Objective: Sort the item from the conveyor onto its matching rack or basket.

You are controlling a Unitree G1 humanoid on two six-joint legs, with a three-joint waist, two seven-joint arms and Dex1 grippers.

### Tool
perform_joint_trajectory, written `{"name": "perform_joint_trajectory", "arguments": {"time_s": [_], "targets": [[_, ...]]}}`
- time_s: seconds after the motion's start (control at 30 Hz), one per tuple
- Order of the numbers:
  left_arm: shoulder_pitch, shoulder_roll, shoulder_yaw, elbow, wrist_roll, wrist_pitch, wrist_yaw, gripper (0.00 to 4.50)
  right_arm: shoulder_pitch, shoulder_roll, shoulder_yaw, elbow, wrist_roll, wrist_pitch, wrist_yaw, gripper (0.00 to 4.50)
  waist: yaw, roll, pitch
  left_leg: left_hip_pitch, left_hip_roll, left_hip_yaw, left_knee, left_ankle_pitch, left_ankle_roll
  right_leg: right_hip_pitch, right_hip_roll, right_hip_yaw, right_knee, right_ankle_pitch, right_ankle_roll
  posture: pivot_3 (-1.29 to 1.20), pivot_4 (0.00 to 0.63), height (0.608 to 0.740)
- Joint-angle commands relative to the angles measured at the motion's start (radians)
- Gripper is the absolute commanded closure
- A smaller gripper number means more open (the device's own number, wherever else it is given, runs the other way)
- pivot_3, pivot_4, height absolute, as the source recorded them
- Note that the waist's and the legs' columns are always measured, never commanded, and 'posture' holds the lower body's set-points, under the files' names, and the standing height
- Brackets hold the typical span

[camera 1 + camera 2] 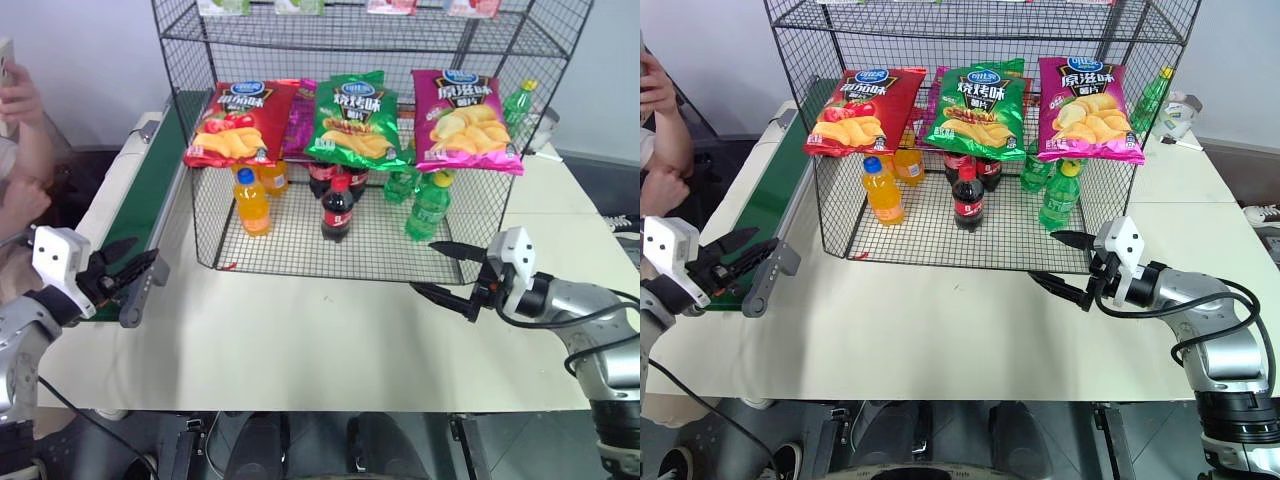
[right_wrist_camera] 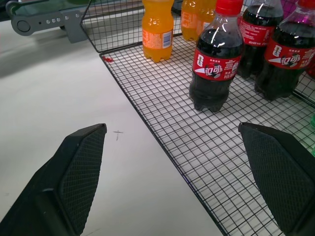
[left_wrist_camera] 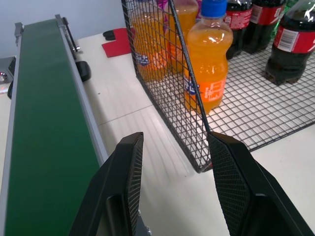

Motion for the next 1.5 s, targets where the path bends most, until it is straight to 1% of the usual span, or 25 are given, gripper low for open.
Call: {"name": "perform_joint_trajectory", "arguments": {"time_s": [0.03, 0.6, 0.83, 1.5], "targets": [[-0.008, 0.011, 0.007, -0.005, 0.005, -0.023, -0.008, 2.30, 0.000, -0.001, -0.009, -0.010, -0.001, -0.025, 0.001, 0.02, 0.000, 0.000, 0.000, 0.000, 0.000, 0.000, 0.000, 0.000, 0.000, 0.000, 0.000, 0.000, 0.000, 0.000, 0.000, 0.00, 0.150, 0.739], [0.014, -0.001, 0.016, -0.007, 0.023, -0.048, -0.010, 2.30, -0.025, 0.001, 0.012, 0.030, -0.028, -0.055, 0.018, 0.02, 0.000, 0.000, 0.000, 0.000, 0.000, 0.000, 0.001, 0.000, 0.000, 0.000, 0.000, 0.000, 0.001, 0.000, 0.000, 0.00, 0.150, 0.739], [0.046, -0.023, 0.017, -0.032, 0.018, -0.047, 0.004, 2.30, -0.015, 0.000, 0.019, 0.033, -0.036, -0.069, 0.016, 0.02, 0.000, 0.000, 0.000, 0.000, 0.000, 0.000, 0.002, 0.000, 0.000, 0.000, 0.000, 0.000, 0.002, 0.000, 0.000, 0.00, 0.150, 0.739], [0.040, -0.040, 0.004, -0.033, 0.018, -0.049, 0.012, 2.30, -0.034, 0.012, 0.038, 0.044, -0.055, -0.099, 0.002, 0.02, 0.001, 0.000, 0.000, 0.000, 0.000, 0.000, 0.003, 0.000, 0.000, 0.000, 0.000, 0.000, 0.003, 0.000, 0.000, 0.00, 0.150, 0.739]]}}
